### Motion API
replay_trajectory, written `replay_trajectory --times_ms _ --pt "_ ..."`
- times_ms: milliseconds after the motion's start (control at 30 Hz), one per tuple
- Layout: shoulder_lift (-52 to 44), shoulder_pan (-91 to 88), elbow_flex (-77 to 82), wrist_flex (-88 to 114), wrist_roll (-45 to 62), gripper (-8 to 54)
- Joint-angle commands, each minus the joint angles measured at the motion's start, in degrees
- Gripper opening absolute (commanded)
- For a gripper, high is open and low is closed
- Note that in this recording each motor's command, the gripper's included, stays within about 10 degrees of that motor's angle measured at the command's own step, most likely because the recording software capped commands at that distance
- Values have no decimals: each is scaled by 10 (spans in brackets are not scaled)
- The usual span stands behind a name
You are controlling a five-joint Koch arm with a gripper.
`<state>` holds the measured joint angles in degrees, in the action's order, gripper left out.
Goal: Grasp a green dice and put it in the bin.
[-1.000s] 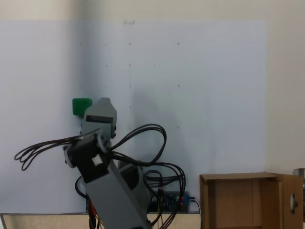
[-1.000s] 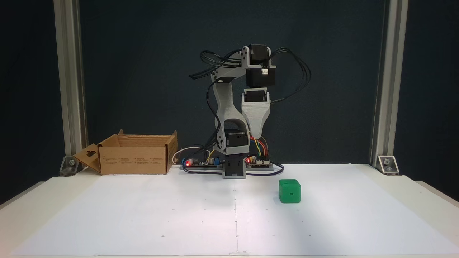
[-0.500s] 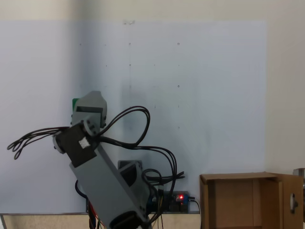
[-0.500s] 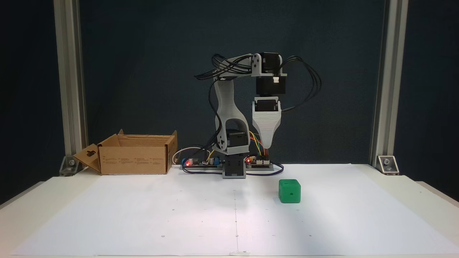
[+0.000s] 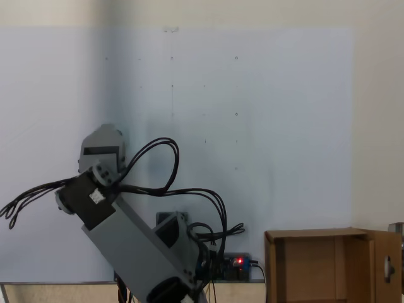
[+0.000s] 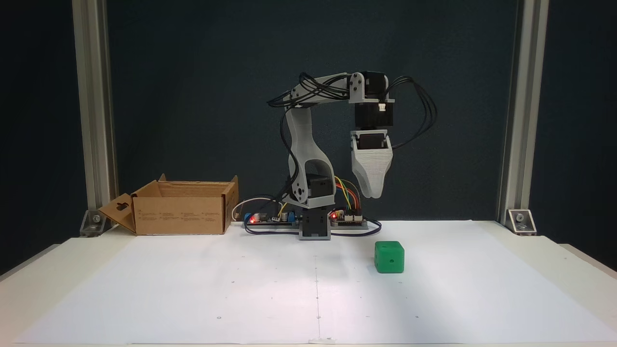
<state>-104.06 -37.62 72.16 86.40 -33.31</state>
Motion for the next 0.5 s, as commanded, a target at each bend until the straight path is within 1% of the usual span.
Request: replay_trajectory --times_ms 0,233,300,467 --pt "4 -1 -40 -24 -44 432" --pt "12 1 -36 -34 -50 436" --pt "12 1 -27 -44 -54 449" --pt "12 1 0 -76 -66 452"
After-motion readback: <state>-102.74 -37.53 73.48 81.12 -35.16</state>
